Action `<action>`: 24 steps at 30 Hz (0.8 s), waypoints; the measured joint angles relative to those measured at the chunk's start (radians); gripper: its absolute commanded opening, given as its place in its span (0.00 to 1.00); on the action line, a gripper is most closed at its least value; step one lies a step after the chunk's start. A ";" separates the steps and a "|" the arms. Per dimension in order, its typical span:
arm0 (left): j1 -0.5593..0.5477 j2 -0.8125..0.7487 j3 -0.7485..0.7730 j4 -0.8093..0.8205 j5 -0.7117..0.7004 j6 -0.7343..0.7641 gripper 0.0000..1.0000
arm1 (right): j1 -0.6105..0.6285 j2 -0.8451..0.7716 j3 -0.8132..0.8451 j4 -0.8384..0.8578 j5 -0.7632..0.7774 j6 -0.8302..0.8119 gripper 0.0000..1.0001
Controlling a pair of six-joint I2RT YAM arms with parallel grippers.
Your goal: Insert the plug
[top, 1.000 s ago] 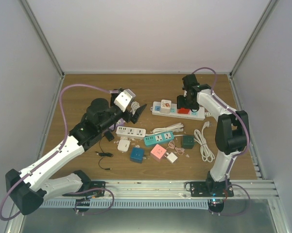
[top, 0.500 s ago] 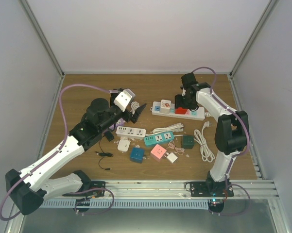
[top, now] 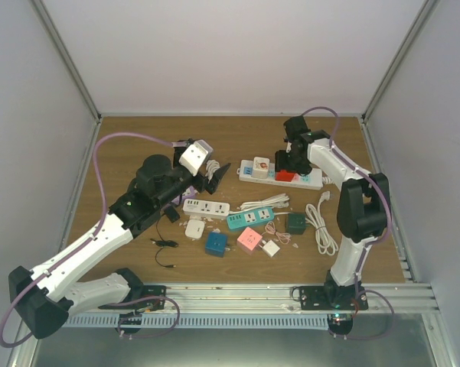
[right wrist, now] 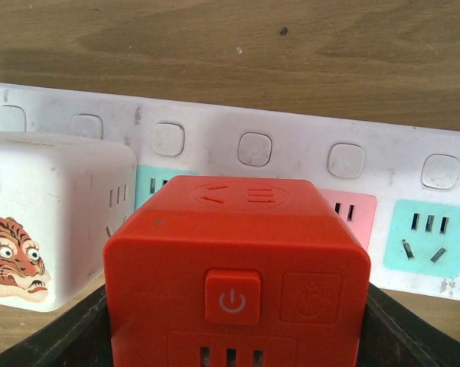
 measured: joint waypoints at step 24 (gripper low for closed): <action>0.002 0.002 0.000 0.000 -0.040 0.001 0.99 | 0.010 0.007 -0.002 0.018 0.055 0.015 0.56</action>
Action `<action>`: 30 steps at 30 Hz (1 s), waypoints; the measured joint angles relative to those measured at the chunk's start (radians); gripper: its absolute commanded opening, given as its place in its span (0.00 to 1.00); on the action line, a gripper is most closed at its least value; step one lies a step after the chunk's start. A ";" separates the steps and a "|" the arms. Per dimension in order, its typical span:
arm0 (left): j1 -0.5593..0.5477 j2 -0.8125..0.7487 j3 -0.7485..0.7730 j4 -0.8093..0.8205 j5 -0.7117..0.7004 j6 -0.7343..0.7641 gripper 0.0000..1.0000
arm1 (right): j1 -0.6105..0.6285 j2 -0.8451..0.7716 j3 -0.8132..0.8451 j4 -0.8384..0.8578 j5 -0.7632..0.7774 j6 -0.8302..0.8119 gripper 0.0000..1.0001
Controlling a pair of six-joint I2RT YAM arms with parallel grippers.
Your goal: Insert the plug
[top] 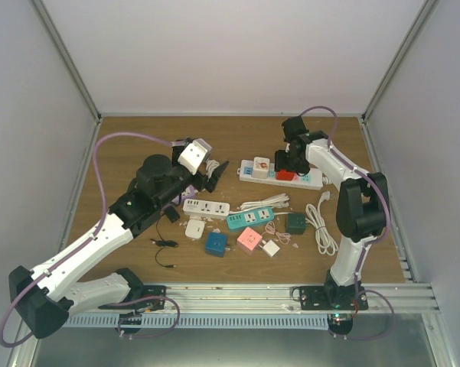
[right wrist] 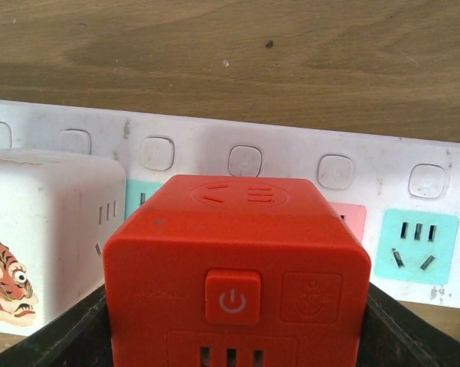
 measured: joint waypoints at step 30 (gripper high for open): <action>0.000 0.005 0.000 -0.001 -0.033 0.001 0.99 | 0.005 0.079 0.026 0.023 0.020 0.025 0.59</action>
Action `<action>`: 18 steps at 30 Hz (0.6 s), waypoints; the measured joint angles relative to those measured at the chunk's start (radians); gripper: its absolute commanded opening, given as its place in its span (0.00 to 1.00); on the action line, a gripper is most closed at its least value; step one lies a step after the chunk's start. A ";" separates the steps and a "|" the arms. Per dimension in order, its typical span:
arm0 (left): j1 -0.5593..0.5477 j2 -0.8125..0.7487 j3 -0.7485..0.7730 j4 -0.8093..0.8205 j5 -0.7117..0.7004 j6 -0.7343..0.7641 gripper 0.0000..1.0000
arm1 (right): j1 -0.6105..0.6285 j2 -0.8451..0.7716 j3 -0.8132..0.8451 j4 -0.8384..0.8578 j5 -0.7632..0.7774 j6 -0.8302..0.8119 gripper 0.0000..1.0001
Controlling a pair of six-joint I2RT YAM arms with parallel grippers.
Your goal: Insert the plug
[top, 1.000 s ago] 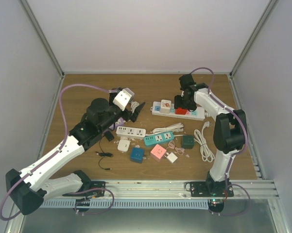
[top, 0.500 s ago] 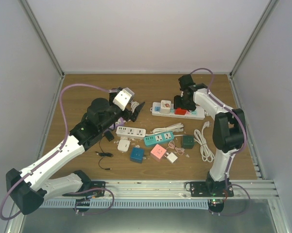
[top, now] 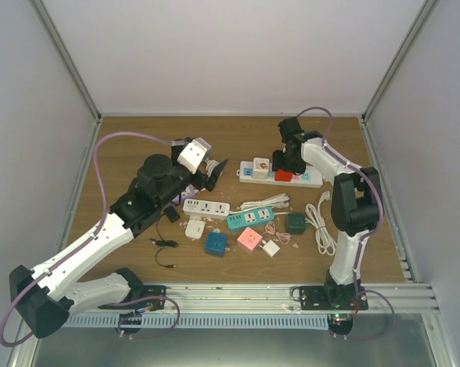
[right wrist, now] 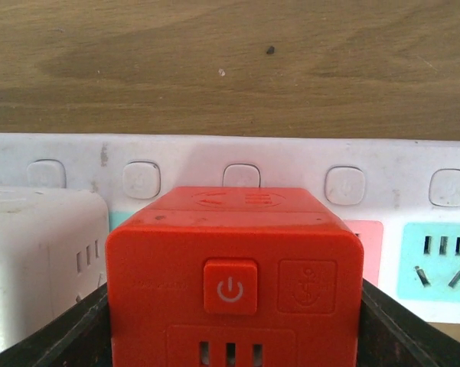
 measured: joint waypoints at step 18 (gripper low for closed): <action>0.000 -0.039 -0.032 0.011 -0.011 0.015 0.99 | 0.009 0.009 0.006 0.036 0.027 0.075 0.61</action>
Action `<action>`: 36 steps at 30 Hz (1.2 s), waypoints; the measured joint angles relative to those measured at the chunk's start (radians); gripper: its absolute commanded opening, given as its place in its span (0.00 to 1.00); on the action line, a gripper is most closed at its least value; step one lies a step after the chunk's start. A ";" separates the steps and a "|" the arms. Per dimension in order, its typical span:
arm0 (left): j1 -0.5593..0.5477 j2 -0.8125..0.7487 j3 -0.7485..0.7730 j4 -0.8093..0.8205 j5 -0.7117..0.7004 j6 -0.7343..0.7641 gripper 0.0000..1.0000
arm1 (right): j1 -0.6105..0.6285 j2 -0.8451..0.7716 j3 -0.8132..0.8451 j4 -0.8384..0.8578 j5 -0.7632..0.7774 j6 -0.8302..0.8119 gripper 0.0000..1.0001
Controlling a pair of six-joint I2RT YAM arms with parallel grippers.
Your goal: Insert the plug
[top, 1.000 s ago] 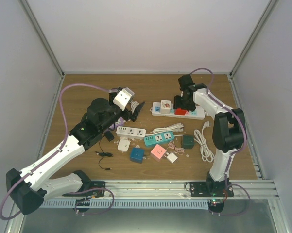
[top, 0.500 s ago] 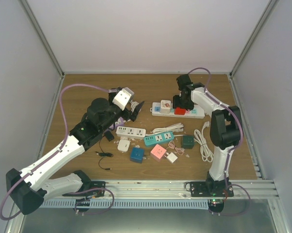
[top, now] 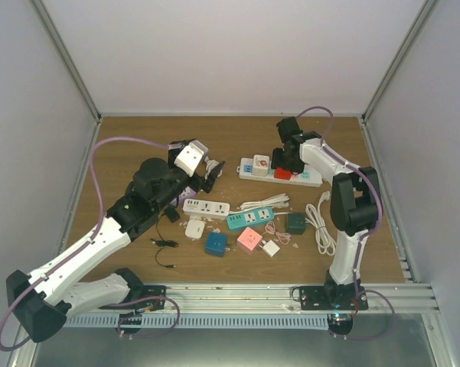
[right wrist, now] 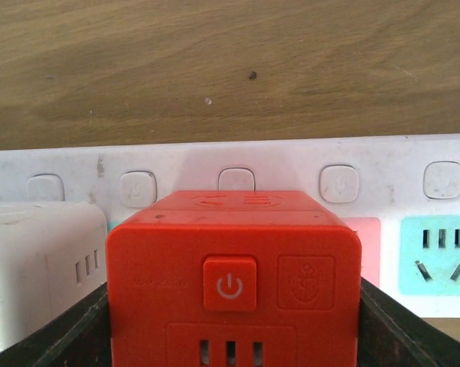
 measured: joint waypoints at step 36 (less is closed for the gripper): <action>0.000 -0.019 -0.037 0.064 0.111 -0.050 0.99 | 0.095 -0.594 -0.453 0.090 -0.019 0.082 0.90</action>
